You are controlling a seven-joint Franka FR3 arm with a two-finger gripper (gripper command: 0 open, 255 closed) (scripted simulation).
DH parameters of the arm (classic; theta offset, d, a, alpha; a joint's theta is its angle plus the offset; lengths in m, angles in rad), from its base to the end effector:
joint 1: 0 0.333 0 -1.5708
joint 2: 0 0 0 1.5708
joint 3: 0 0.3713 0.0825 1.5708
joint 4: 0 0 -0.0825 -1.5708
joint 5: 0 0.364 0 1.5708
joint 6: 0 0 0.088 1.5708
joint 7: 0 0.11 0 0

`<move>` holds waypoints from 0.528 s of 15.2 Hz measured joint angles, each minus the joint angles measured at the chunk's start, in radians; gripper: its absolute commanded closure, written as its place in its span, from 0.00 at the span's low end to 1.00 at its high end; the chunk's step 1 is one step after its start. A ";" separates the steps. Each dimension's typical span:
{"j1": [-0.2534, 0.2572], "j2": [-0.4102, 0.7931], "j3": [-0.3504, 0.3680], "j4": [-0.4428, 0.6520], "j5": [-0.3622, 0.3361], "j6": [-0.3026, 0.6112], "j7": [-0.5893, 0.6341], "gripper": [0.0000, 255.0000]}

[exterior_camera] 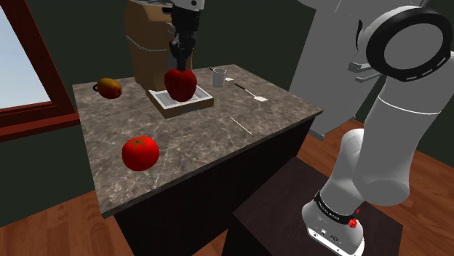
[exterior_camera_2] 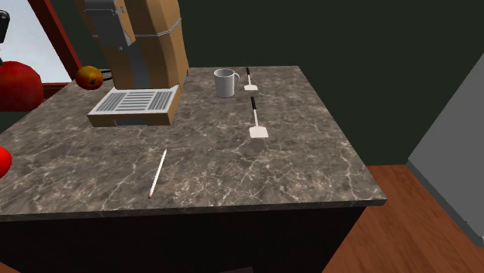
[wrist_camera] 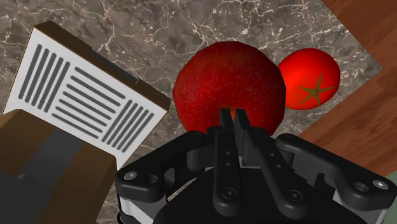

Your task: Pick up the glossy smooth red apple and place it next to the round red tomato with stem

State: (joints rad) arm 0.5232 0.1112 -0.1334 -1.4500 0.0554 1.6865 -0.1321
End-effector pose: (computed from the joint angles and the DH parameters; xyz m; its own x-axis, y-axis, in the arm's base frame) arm 0.5388 0.2334 0.6813 0.8609 0.4919 0.1301 0.4987 -0.8664 -0.0237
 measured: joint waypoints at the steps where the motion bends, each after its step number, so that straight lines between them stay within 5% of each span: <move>1: 0.005 0.012 0.004 0.007 0.000 0.005 0.008 1.00; 8: 0.012 0.006 0.009 -0.089 -0.002 0.096 0.016 1.00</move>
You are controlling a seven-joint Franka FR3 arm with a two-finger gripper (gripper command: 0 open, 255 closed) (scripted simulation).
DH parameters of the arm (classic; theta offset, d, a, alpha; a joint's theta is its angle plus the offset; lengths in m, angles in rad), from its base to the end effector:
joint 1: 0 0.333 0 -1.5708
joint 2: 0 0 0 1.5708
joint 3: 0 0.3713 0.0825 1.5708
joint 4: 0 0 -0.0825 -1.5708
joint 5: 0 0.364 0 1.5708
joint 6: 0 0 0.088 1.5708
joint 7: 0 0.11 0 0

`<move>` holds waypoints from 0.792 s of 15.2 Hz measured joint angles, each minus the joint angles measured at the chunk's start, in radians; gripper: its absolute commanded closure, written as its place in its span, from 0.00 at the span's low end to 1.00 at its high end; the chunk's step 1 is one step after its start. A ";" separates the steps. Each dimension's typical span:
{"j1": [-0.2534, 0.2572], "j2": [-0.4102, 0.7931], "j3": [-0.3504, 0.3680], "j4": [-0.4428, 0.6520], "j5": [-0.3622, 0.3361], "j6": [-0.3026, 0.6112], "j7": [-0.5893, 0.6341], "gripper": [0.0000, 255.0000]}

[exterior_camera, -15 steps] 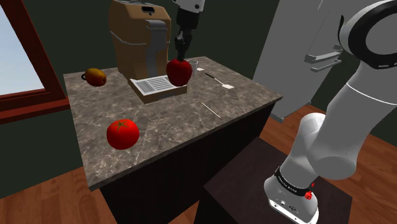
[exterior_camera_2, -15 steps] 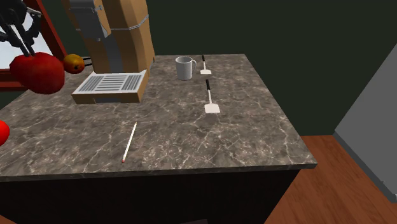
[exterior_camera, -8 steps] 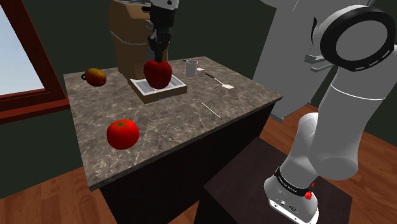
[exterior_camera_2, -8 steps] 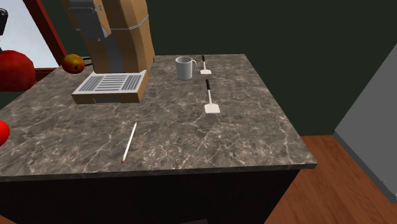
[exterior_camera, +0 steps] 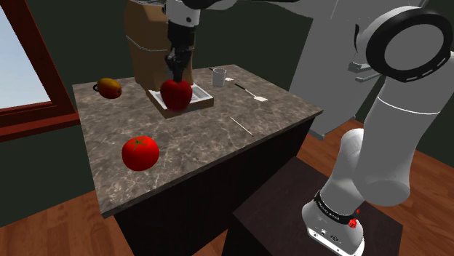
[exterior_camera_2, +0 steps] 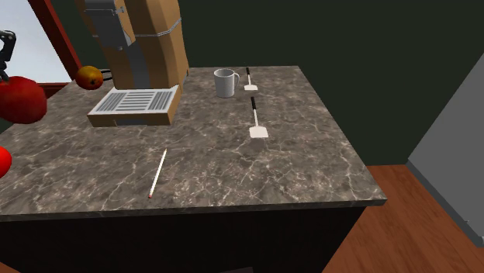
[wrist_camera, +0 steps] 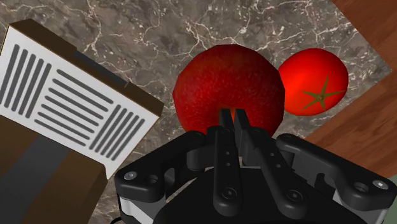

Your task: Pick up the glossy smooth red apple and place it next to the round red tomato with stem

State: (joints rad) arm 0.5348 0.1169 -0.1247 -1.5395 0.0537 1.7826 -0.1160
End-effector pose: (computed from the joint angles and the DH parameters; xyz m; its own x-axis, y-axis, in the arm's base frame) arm 0.5425 0.2466 0.6457 0.8612 0.4912 0.1303 0.4980 -0.8668 -0.0241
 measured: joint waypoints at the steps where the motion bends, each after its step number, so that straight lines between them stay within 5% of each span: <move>1: 0.001 -0.005 0.000 -0.022 -0.001 0.017 0.001 1.00; 12: 0.003 -0.012 0.002 -0.177 0.000 0.165 -0.004 1.00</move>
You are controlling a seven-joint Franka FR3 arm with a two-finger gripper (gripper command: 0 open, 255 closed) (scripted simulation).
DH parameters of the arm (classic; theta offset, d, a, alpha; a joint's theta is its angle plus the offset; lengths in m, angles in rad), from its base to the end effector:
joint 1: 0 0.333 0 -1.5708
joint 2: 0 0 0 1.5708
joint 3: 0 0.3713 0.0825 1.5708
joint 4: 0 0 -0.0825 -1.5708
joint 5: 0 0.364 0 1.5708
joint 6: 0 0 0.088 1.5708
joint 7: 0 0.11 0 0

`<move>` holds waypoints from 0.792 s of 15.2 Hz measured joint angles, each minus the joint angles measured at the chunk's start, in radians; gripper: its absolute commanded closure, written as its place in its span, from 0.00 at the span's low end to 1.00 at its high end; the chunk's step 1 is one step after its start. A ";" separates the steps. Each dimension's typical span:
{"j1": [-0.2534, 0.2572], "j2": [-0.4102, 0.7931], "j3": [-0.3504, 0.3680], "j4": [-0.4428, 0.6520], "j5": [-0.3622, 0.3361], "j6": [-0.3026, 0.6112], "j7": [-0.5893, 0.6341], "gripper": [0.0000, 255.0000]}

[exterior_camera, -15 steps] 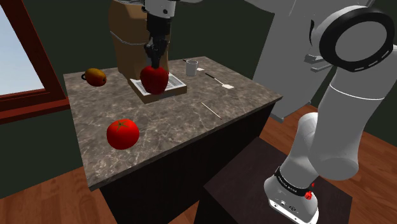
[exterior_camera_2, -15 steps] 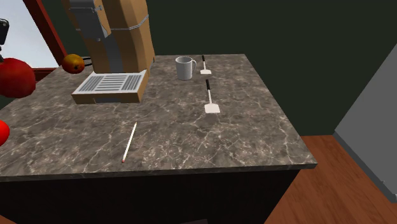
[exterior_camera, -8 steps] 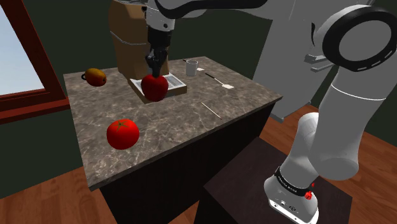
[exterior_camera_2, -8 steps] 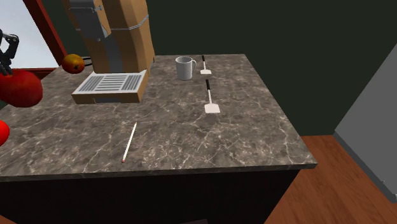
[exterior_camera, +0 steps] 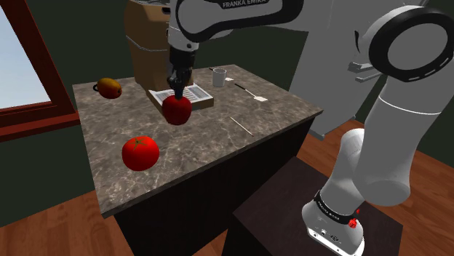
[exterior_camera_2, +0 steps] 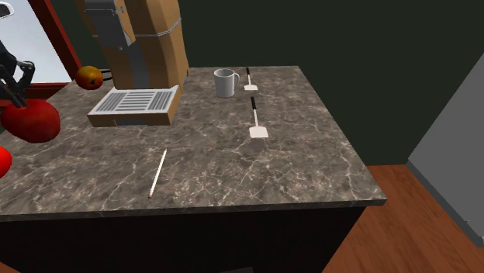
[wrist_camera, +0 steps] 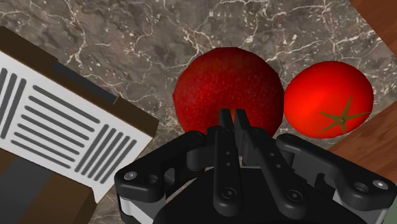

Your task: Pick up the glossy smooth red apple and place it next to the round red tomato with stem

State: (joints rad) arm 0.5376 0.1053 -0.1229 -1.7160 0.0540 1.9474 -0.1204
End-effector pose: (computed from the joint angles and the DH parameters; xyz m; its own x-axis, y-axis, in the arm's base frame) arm 0.5417 0.2466 0.5857 0.8613 0.4912 0.1301 0.4980 -0.8668 -0.0240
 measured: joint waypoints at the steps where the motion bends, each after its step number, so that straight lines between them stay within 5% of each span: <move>1: 0.000 0.002 0.000 -0.011 0.000 0.013 0.000 1.00; 12: 0.001 0.025 0.002 -0.134 0.007 0.158 -0.008 1.00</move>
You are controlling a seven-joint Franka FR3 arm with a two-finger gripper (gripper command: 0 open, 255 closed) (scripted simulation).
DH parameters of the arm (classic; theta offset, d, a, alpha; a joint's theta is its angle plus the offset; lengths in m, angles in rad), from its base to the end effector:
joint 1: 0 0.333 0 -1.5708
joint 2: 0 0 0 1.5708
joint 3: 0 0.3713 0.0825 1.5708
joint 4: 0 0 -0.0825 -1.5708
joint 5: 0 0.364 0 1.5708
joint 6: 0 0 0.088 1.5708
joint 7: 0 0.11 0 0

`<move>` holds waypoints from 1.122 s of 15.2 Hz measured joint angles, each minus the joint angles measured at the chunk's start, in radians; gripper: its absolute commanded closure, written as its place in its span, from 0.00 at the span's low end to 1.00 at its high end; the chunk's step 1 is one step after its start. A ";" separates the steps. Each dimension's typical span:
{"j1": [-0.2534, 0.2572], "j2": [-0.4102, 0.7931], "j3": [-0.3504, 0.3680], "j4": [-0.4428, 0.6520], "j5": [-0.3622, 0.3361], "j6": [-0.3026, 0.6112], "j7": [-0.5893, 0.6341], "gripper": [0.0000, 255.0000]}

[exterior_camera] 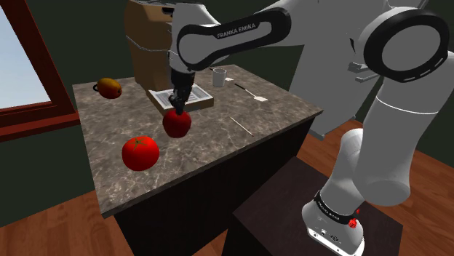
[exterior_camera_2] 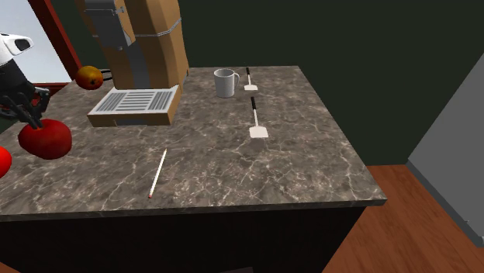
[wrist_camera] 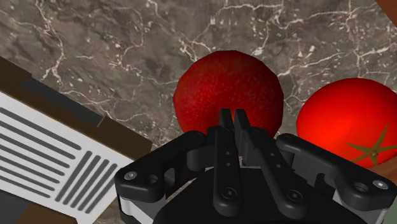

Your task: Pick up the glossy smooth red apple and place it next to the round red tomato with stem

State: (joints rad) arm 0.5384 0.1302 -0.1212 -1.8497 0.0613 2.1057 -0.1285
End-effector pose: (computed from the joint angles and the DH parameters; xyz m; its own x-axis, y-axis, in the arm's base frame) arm 0.5438 0.2483 0.5238 0.8613 0.4911 0.1302 0.4979 -0.8669 -0.0241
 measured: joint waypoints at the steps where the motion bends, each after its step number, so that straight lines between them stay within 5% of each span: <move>1: 0.000 0.004 0.000 -0.010 0.001 0.014 -0.002 1.00; 7: -0.001 0.005 0.000 -0.023 0.002 0.028 -0.003 1.00; 8: -0.001 0.005 0.000 -0.023 0.002 0.028 -0.003 0.00; 17: 0.003 -0.023 0.001 0.011 -0.005 -0.032 0.008 0.00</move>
State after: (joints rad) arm 0.5417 0.1071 -0.1198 -1.8386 0.0564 2.0739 -0.1203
